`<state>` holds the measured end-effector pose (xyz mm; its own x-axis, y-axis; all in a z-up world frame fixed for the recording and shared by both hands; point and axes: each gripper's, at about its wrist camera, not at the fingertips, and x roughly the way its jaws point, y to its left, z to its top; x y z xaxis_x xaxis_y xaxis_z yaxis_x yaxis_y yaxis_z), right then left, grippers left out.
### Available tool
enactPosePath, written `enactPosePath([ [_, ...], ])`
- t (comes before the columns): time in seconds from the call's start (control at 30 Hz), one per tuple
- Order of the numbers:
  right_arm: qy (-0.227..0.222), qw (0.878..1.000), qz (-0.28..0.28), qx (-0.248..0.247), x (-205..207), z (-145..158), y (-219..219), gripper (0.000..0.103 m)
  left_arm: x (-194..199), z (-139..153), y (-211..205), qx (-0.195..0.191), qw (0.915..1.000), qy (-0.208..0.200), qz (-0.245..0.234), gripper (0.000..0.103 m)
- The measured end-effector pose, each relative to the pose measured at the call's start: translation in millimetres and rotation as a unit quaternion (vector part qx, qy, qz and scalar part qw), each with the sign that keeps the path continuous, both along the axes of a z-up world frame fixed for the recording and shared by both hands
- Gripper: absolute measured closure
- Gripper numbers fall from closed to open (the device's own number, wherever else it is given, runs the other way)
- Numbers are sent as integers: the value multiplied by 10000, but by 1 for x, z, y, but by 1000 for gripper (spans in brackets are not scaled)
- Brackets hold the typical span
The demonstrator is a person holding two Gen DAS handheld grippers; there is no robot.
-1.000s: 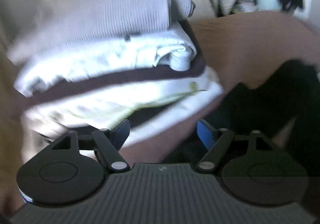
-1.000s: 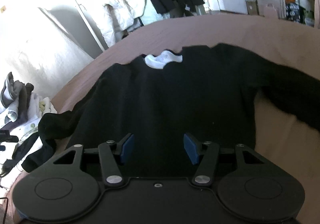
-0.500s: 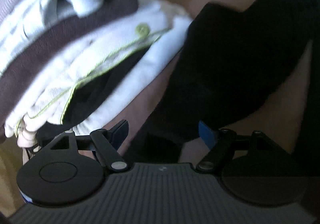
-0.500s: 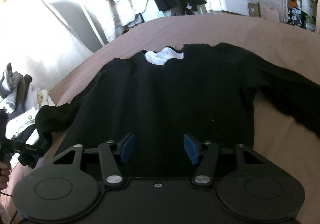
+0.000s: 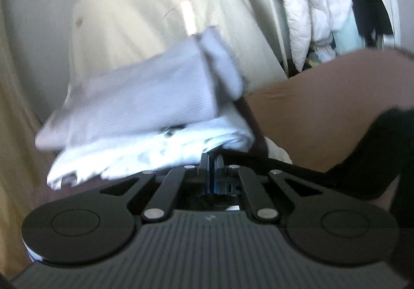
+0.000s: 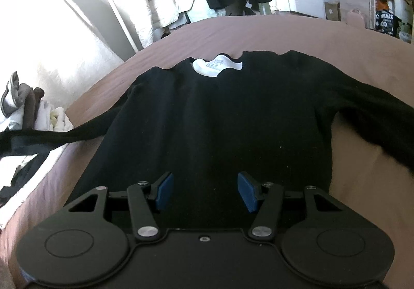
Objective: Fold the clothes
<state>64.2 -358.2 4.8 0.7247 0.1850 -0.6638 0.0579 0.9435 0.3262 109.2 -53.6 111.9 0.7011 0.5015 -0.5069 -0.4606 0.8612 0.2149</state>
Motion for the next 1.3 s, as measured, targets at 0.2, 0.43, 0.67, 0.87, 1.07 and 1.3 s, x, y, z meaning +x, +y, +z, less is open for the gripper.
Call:
enactPosePath([
  [0.2, 56, 9999, 33, -100, -4, 1, 3, 42, -14, -2, 38, -187, 9976, -552, 368, 100],
  [0.43, 398, 9982, 334, -283, -14, -8, 15, 42, -37, 25, 30, -16, 9901, -1303, 527, 100],
  [0.67, 365, 9978, 409, -364, -34, 15, 18, 42, -34, 43, -7, -4, 9786, -1887, -823, 100],
  [0.87, 233, 9992, 277, -189, -64, 29, 0, 42, -86, 47, -114, -600, 9191, -1750, -3478, 100],
  [1.07, 601, 9978, -227, 190, -88, 15, -29, 42, -117, -51, -206, -748, 8450, 1358, -5117, 95],
  [1.3, 519, 9950, -34, 848, -92, 9, -29, 42, -134, -81, -196, -247, 8309, 2194, -5107, 78],
])
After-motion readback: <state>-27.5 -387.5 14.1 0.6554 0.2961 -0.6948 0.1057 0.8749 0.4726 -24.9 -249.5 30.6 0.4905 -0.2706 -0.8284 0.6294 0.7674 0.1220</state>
